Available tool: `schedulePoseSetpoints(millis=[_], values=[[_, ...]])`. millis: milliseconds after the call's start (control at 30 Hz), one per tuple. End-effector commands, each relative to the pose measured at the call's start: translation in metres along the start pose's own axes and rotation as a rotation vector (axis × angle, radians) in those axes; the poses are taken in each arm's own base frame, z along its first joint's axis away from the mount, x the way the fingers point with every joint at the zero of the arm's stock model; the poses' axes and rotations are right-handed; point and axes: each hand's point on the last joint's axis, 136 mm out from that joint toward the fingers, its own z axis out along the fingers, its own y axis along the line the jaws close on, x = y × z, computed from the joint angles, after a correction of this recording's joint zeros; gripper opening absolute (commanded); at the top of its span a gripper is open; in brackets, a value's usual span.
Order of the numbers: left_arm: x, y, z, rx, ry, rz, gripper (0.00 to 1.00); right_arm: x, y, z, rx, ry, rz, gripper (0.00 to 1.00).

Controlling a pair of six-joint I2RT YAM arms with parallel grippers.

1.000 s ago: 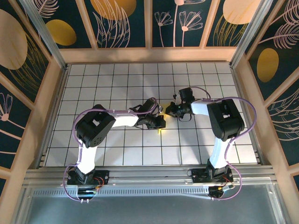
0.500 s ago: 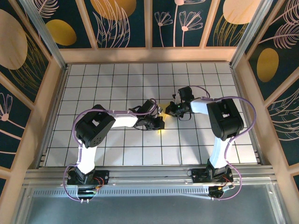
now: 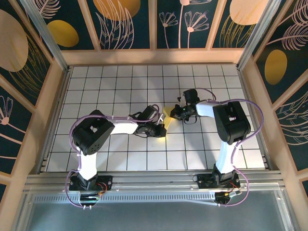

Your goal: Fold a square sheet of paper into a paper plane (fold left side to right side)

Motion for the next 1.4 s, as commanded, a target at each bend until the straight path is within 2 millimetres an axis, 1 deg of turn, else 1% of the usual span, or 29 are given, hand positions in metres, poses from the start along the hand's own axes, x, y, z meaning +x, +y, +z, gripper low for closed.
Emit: schedulePoseSetpoints(millis=[0,100,167,267,300,333,367,400,467,500,567,700,800,833,867,900,967,1133,1233,1367], values=[[0.052,0.024,-0.002,-0.067,0.159,-0.022,0.0,0.018,-0.078,0.011,0.291,0.035,0.066,0.0],[0.052,0.022,-0.009,-0.064,0.137,-0.008,0.0,0.009,-0.069,0.009,0.271,0.024,0.051,0.0],[0.046,0.015,-0.015,-0.045,0.108,0.007,0.0,0.001,-0.059,0.006,0.25,0.01,0.033,0.0],[0.029,0.0,-0.031,0.008,0.033,0.021,0.0,-0.017,-0.039,-0.004,0.22,-0.029,-0.004,0.0],[0.02,-0.004,-0.04,0.031,-0.004,0.021,0.0,-0.023,-0.031,-0.009,0.216,-0.044,-0.018,0.01],[0.012,-0.005,-0.047,0.047,-0.041,0.013,0.0,-0.029,-0.024,-0.015,0.216,-0.063,-0.035,0.05],[0.001,-0.012,-0.06,0.072,-0.094,0.018,0.0,-0.035,-0.018,-0.02,0.218,-0.08,-0.047,0.1],[-0.01,-0.014,-0.071,0.089,-0.141,0.015,0.0,-0.04,-0.012,-0.026,0.226,-0.098,-0.06,0.15],[-0.028,-0.012,-0.088,0.082,-0.23,0.007,0.01,-0.047,-0.003,-0.036,0.259,-0.131,-0.08,0.25],[-0.038,-0.011,-0.096,0.071,-0.276,0.004,0.01,-0.049,-0.001,-0.042,0.295,-0.147,-0.091,0.3],[-0.053,-0.002,-0.108,0.019,-0.359,-0.023,0.04,-0.05,-0.001,-0.048,0.381,-0.163,-0.11,0.39],[-0.079,0.02,-0.133,-0.069,-0.531,-0.108,0.18,-0.042,0.001,-0.054,0.535,-0.19,-0.148,0.5],[-0.09,0.033,-0.149,-0.103,-0.629,-0.173,0.27,-0.033,0.003,-0.052,0.612,-0.19,-0.171,0.55],[-0.093,0.035,-0.152,-0.117,-0.65,-0.184,0.29,-0.031,0.004,-0.05,0.625,-0.186,-0.177,0.56],[-0.095,0.038,-0.155,-0.131,-0.667,-0.191,0.29,-0.029,0.002,-0.048,0.639,-0.182,-0.175,0.56],[-0.097,0.039,-0.157,-0.14,-0.678,-0.193,0.3,-0.025,0.005,-0.043,0.647,-0.173,-0.19,0.56],[-0.1,0.04,-0.158,-0.154,-0.686,-0.196,0.3,-0.019,0.005,-0.037,0.676,-0.156,-0.205,0.56],[-0.097,0.042,-0.153,-0.156,-0.668,-0.2,0.3,-0.014,0.003,-0.025,0.732,-0.135,-0.234,0.56],[-0.094,0.044,-0.15,-0.151,-0.658,-0.209,0.3,-0.012,-0.001,-0.023,0.758,-0.131,-0.241,0.53],[-0.094,0.047,-0.149,-0.16,-0.657,-0.217,0.3,-0.011,-0.007,-0.023,0.787,-0.129,-0.245,0.42]])
